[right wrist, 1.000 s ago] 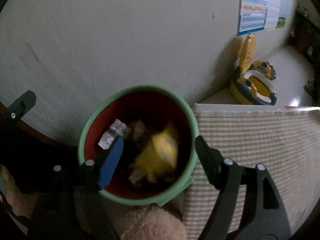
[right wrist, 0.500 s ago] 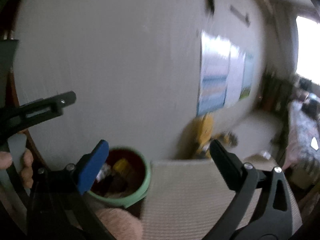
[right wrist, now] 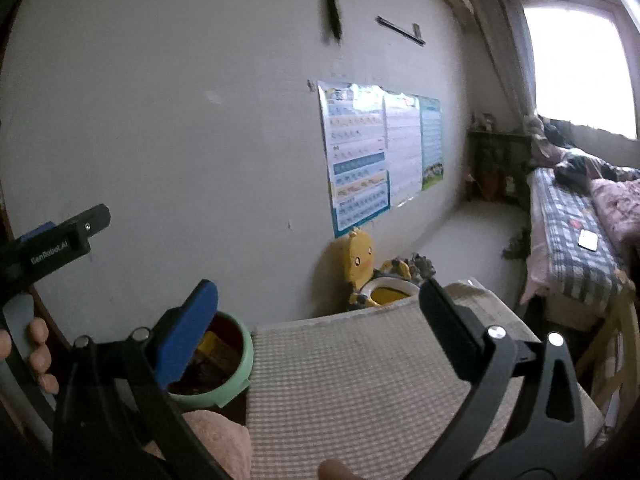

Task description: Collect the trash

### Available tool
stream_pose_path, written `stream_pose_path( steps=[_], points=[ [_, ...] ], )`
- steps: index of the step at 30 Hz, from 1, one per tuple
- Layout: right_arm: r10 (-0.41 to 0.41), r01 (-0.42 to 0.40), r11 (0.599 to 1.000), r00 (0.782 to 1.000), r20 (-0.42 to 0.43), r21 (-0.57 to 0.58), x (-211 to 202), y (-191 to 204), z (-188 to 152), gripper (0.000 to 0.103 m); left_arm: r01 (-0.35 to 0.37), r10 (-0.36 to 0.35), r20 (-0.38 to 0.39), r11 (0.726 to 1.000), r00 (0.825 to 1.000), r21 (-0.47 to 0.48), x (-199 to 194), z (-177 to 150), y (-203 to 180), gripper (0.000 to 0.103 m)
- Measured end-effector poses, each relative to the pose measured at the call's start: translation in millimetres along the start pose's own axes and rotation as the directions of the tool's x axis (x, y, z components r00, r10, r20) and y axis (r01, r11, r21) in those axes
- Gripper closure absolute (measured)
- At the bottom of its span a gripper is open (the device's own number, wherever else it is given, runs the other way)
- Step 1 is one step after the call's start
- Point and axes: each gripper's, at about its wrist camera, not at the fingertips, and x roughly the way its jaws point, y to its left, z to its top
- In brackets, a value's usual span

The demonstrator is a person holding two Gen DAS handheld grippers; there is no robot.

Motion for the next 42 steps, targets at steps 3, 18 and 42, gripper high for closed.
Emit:
stream_pose_path(
  steps=[3,18,42],
  points=[
    [-0.007,0.007,1.0,1.0,-0.01,0.011,5.2,-7.9,-0.4,0.004,0.004,-0.003,-0.015,1.0,1.0,0.023,-0.1,-2.3,-6.2,0.008],
    [-0.014,0.014,1.0,0.999,-0.04,0.019,7.0,-8.1,-9.3,0.004,0.006,-0.004,-0.032,0.999,0.999,0.05,2.5,-5.0,-13.8,0.008],
    [-0.015,0.018,0.999,0.997,-0.082,0.034,16.9,-10.3,-11.2,0.004,0.001,0.001,-0.056,0.999,0.998,0.044,7.9,-7.1,-12.3,0.008]
  ],
)
